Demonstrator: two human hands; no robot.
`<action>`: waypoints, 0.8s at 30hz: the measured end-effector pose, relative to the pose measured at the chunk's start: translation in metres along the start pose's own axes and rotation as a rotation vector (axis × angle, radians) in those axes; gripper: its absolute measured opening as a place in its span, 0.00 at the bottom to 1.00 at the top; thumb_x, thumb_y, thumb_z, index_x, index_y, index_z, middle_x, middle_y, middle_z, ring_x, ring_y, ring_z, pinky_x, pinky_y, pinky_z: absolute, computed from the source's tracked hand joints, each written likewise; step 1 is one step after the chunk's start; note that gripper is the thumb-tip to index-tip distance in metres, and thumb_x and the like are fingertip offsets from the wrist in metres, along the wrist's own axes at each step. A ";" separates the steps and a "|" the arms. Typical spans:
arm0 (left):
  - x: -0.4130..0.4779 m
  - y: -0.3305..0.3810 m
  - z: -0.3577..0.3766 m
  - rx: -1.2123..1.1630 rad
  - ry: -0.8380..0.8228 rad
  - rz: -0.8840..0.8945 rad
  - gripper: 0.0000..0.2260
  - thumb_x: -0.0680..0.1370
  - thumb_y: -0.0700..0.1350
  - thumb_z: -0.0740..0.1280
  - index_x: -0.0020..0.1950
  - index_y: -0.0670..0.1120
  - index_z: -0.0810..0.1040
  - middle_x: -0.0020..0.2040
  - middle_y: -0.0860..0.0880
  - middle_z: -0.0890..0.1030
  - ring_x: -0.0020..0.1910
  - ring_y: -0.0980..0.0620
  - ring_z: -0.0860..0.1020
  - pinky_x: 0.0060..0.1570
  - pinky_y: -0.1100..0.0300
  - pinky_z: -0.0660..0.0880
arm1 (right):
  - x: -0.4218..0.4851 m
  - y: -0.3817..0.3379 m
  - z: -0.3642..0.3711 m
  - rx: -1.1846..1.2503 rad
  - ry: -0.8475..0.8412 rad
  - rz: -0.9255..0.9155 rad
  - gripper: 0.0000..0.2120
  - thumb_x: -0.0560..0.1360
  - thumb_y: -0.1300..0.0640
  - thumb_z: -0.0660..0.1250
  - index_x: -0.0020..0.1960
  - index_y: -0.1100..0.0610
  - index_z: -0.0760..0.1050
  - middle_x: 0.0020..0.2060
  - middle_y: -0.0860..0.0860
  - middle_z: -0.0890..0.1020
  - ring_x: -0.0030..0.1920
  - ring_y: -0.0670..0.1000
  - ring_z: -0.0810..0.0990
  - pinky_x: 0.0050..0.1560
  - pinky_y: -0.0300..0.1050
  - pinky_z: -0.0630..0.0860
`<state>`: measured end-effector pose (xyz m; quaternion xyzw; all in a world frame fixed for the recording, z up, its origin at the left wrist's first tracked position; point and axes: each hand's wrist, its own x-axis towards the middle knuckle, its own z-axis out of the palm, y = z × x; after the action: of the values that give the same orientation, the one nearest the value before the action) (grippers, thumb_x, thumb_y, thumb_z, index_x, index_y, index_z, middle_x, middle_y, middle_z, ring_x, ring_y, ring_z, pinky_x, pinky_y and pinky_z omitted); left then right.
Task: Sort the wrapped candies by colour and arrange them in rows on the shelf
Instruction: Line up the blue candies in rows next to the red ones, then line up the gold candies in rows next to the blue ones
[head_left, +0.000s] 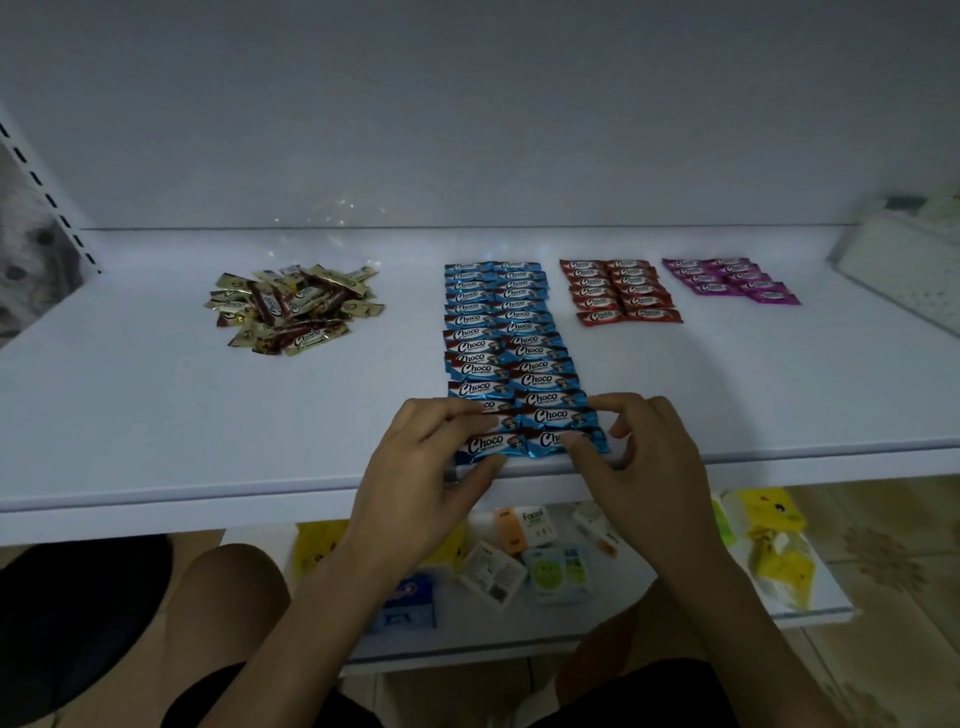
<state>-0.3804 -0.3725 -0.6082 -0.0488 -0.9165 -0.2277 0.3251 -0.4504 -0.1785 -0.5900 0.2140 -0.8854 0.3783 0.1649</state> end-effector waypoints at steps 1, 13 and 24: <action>0.000 -0.001 -0.001 -0.008 -0.003 -0.004 0.17 0.74 0.54 0.68 0.57 0.45 0.81 0.57 0.49 0.80 0.57 0.53 0.73 0.56 0.69 0.68 | -0.001 -0.001 0.000 0.004 0.015 0.003 0.18 0.71 0.51 0.73 0.57 0.55 0.75 0.44 0.46 0.70 0.39 0.43 0.71 0.32 0.32 0.66; 0.014 -0.004 -0.017 0.000 0.086 -0.054 0.19 0.74 0.57 0.65 0.58 0.47 0.81 0.60 0.49 0.80 0.58 0.51 0.73 0.56 0.58 0.72 | 0.001 -0.036 0.026 0.002 0.030 -0.177 0.27 0.74 0.44 0.60 0.69 0.56 0.68 0.63 0.54 0.74 0.63 0.48 0.69 0.62 0.38 0.65; 0.018 -0.133 -0.088 0.262 -0.127 -0.164 0.30 0.73 0.63 0.60 0.70 0.47 0.72 0.69 0.46 0.72 0.69 0.43 0.68 0.63 0.45 0.71 | 0.020 -0.140 0.113 0.153 -0.351 -0.111 0.23 0.80 0.45 0.53 0.74 0.46 0.58 0.75 0.45 0.58 0.75 0.42 0.52 0.74 0.38 0.51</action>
<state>-0.3759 -0.5312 -0.5882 0.0549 -0.9580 -0.1284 0.2506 -0.4117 -0.3549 -0.5716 0.3372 -0.8561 0.3916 0.0119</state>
